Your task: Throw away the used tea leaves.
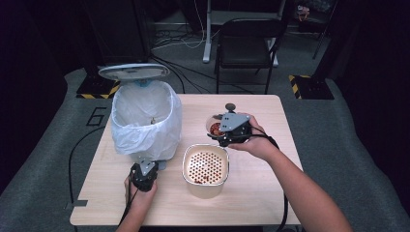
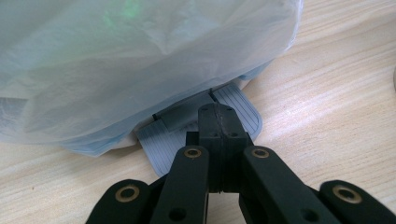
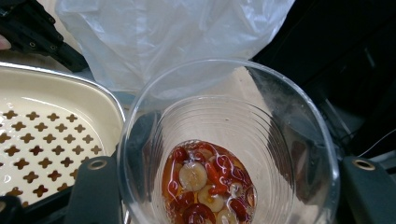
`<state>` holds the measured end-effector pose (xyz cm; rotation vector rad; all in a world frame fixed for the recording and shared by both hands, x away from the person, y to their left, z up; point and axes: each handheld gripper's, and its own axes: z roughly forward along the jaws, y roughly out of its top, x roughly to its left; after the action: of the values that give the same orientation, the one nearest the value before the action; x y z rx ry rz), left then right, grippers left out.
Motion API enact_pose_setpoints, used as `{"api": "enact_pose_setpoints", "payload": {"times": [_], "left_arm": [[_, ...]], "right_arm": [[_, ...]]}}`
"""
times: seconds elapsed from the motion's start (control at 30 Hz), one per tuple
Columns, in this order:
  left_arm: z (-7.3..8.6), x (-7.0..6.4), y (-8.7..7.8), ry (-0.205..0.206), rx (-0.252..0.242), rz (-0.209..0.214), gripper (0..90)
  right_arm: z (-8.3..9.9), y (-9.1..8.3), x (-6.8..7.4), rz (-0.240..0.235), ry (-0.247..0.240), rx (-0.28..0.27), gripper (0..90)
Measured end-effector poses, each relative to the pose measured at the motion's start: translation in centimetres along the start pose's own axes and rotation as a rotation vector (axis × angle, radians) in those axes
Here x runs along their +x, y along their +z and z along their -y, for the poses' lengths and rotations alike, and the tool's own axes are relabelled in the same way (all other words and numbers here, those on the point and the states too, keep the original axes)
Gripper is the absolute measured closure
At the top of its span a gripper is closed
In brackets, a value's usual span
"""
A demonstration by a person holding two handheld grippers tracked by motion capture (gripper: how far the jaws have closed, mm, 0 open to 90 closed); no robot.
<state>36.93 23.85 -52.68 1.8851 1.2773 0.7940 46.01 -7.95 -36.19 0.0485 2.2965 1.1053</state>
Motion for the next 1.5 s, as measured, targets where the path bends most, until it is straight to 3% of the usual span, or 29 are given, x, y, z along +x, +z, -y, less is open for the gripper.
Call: {"api": "enact_pose_setpoints", "payload": {"times": [0.03, 0.07, 0.17, 0.2, 0.23, 0.3, 0.57, 0.63, 0.67, 0.7, 0.77, 0.8, 0.87, 0.97, 1.03, 1.1, 1.13, 1.17, 1.2, 1.27, 1.3, 1.33, 1.4, 1.47, 1.5], "left_arm": [[0.0, 0.0, 0.0, 0.0, 0.006, 0.002, 90.0], [0.0, 0.0, 0.0, 0.0, 0.006, 0.002, 90.0], [0.0, 0.0, 0.0, 0.0, 0.006, 0.002, 90.0], [0.0, 0.0, 0.0, 0.0, 0.006, 0.002, 90.0], [0.0, 0.0, 0.0, 0.0, -0.001, 0.0, 90.0], [0.0, 0.0, 0.0, 0.001, 0.007, 0.002, 90.0], [0.0, 0.0, 0.0, 0.001, 0.0, -0.001, 90.0], [0.0, 0.0, 0.0, 0.001, 0.0, -0.002, 90.0], [0.0, 0.0, 0.0, -0.002, 0.004, 0.003, 90.0], [0.0, 0.0, 0.0, -0.001, 0.0, 0.001, 90.0], [0.0, 0.0, 0.0, -0.001, 0.0, 0.001, 90.0], [0.0, 0.0, 0.0, -0.002, 0.0, 0.0, 90.0], [0.0, 0.0, 0.0, -0.002, 0.0, 0.001, 90.0], [0.0, 0.0, 0.0, 0.001, 0.0, 0.002, 90.0], [0.0, 0.0, 0.0, -0.001, -0.001, 0.003, 90.0], [0.0, 0.0, 0.0, 0.0, 0.0, 0.002, 90.0], [0.0, 0.0, 0.0, 0.0, 0.0, 0.002, 90.0], [0.0, 0.0, 0.0, 0.0, 0.0, 0.002, 90.0], [0.0, 0.0, 0.0, 0.0, 0.0, 0.003, 90.0], [0.0, 0.0, -0.1, 0.004, 0.0, 0.002, 90.0], [0.0, 0.0, -0.1, 0.006, 0.004, 0.006, 90.0], [0.0, 0.0, -0.1, -0.002, -0.002, 0.007, 90.0], [0.0, 0.0, -0.1, 0.004, 0.005, 0.005, 90.0], [0.0, 0.0, -0.1, 0.004, 0.002, 0.002, 90.0], [0.0, 0.0, -0.1, 0.005, 0.006, 0.006, 90.0]], "right_arm": [[-0.3, -0.2, 0.5, 0.023, -0.056, -0.001, 35.5], [-0.3, -0.2, 0.5, 0.023, -0.056, -0.001, 35.5], [-0.6, -0.4, 1.8, 0.081, -0.173, 0.002, 35.7], [-0.6, -0.4, 1.8, 0.081, -0.173, 0.002, 35.7], [-0.7, -0.5, 2.7, 0.11, -0.232, 0.005, 35.8], [-0.6, -0.4, 3.5, 0.14, -0.278, 0.002, 35.9], [-0.6, -0.6, 5.1, 0.233, -0.378, -0.036, 35.8], [-0.6, -0.7, 5.7, 0.271, -0.432, -0.048, 35.9], [-0.6, -0.7, 5.7, 0.271, -0.432, -0.048, 35.9], [-0.6, -0.7, 6.1, 0.294, -0.487, -0.044, 35.9], [-0.5, -0.6, 6.6, 0.303, -0.548, -0.034, 35.9], [-0.5, -0.6, 6.6, 0.303, -0.548, -0.034, 35.9], [-0.4, -0.4, 7.4, 0.328, -0.664, -0.011, 36.0], [-0.3, -0.1, 8.1, 0.358, -0.755, 0.007, 36.1], [-0.3, 0.1, 8.6, 0.384, -0.842, 0.01, 36.2], [-0.4, 0.1, 8.8, 0.409, -0.902, 0.016, 36.2], [-0.4, 0.1, 8.8, 0.409, -0.902, 0.016, 36.2], [-0.5, 0.2, 9.1, 0.429, -0.972, 0.026, 36.2], [-0.5, 0.2, 9.1, 0.429, -0.972, 0.026, 36.2], [-0.6, 0.2, 9.2, 0.443, -1.022, 0.031, 36.2], [-0.5, 0.3, 9.3, 0.454, -1.086, 0.044, 36.2], [-0.5, 0.3, 9.4, 0.456, -1.114, 0.05, 36.2], [-0.5, 0.3, 9.4, 0.463, -1.138, 0.053, 36.2], [-0.4, 0.2, 9.7, 0.5, -1.234, 0.054, 36.3], [-0.2, 0.2, 9.9, 0.541, -1.322, 0.05, 36.3]]}}
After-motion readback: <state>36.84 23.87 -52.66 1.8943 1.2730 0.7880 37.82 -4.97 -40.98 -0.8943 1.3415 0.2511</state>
